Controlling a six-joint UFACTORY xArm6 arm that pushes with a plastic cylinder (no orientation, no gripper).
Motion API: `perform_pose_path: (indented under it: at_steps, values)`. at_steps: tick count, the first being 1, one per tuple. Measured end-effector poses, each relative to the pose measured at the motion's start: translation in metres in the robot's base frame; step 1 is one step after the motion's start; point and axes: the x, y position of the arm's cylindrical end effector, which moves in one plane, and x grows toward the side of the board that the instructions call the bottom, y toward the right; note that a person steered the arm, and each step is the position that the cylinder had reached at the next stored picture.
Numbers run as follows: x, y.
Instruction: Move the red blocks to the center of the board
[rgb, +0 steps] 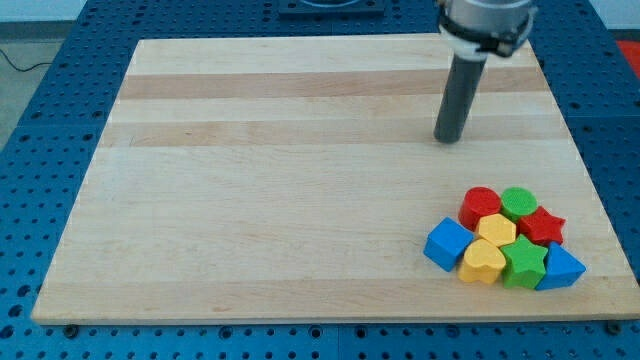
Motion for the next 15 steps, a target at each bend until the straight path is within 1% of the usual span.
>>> perform_pose_path:
  at_steps: [1,2,3,4,5,6,7,8,9,10,11,13,14,15]
  values:
    - [-0.033,0.048]
    - [-0.015,0.143]
    - [0.018,0.199]
    - [0.022,0.199]
    - [0.074,0.198]
    - [0.139,0.199]
    - [0.176,0.198]
    - [0.210,0.183]
    - [0.221,0.138]
    - [0.191,0.088]
    - [0.152,0.045]
    - [0.086,-0.028]
    - [0.060,-0.052]
    - [0.054,-0.067]
